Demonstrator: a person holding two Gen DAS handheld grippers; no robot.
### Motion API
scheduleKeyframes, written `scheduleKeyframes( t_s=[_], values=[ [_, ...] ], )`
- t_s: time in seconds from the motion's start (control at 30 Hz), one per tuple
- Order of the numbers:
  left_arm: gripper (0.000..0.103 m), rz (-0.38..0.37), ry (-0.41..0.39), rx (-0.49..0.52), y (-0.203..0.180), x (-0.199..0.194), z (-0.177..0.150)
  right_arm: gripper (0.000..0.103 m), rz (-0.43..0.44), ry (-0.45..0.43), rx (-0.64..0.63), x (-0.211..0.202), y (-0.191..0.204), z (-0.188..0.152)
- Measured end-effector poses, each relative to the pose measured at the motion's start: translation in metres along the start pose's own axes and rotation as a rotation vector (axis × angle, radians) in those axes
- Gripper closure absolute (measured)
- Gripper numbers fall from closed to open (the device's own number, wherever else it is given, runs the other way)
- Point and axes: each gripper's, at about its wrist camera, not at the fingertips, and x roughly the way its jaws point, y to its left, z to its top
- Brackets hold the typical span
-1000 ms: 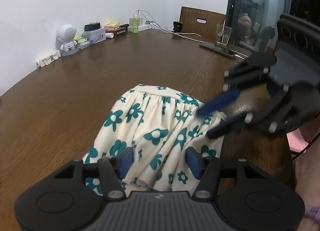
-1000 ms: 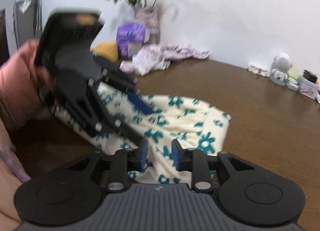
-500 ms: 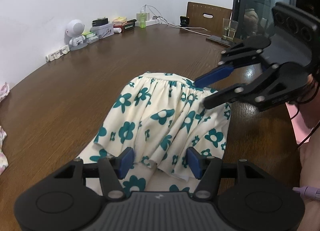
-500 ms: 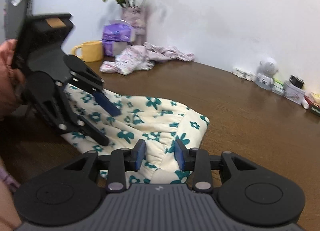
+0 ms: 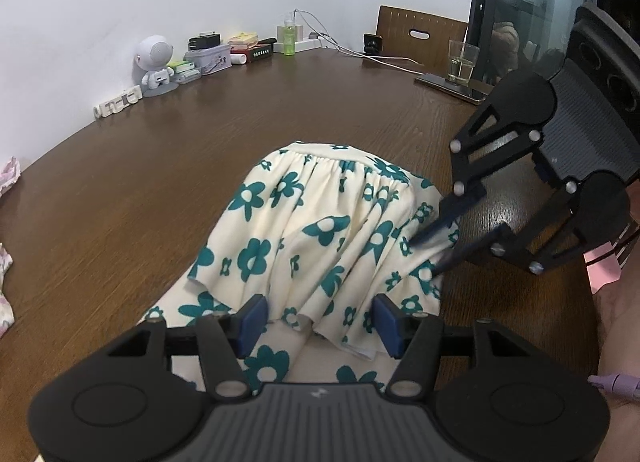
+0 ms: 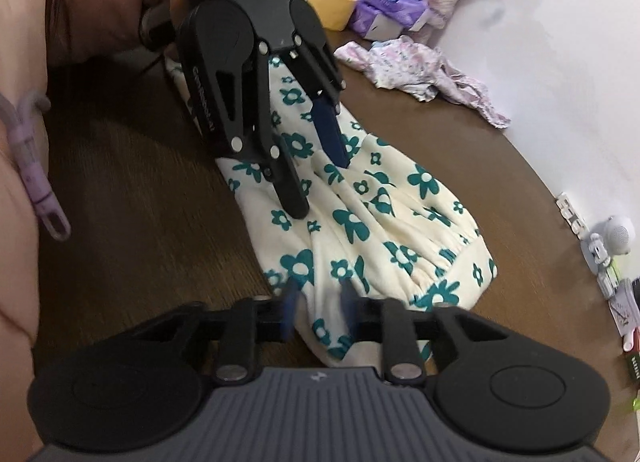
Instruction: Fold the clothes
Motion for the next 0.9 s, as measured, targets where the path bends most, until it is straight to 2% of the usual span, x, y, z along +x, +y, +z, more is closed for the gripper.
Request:
scheduleKeyframes(
  t_s=[0.03, 0.23, 0.4, 0.47, 0.53, 0.57, 0.67, 0.7, 0.73, 0.8, 0.87, 0.9],
  values=[
    [0.046, -0.001, -0.007, -0.004, 0.0, -0.003, 0.0, 0.095, 0.005, 0.001, 0.0, 0.001, -0.001, 0.001],
    [0.047, -0.032, -0.11, 0.028, -0.01, -0.033, 0.006, 0.097, -0.021, -0.031, 0.007, -0.006, -0.006, 0.006],
    [0.047, -0.046, -0.076, 0.107, -0.032, -0.022, 0.014, 0.097, -0.042, -0.056, -0.003, -0.01, -0.009, 0.008],
    [0.057, -0.049, -0.058, 0.113, -0.035, -0.014, 0.015, 0.097, -0.046, -0.057, -0.005, -0.01, -0.008, 0.009],
    [0.077, -0.04, -0.037, 0.124, -0.037, -0.007, 0.015, 0.098, -0.044, -0.054, -0.004, -0.006, -0.007, 0.008],
    [0.093, -0.017, -0.022, 0.134, -0.039, -0.004, 0.014, 0.098, -0.043, -0.053, -0.002, -0.004, -0.006, 0.008],
    [0.096, 0.003, -0.02, 0.143, -0.039, -0.003, 0.011, 0.094, -0.025, -0.058, 0.03, -0.006, -0.008, 0.005],
    [0.097, 0.013, -0.023, 0.143, -0.039, -0.005, 0.011, 0.09, -0.012, -0.059, 0.041, -0.009, -0.009, 0.003],
    [0.097, 0.016, -0.026, 0.145, -0.04, -0.005, 0.01, 0.082, -0.011, -0.062, 0.041, -0.012, -0.009, 0.002],
    [0.097, 0.019, -0.033, 0.15, -0.041, -0.007, 0.01, 0.076, -0.019, -0.053, 0.023, -0.014, -0.007, 0.001],
    [0.097, 0.021, -0.027, 0.148, -0.04, -0.007, 0.008, 0.08, -0.027, -0.036, 0.007, -0.011, -0.007, 0.0],
    [0.097, 0.022, -0.024, 0.146, -0.04, -0.007, 0.007, 0.095, -0.031, -0.031, 0.008, -0.007, -0.008, 0.0]
  ],
)
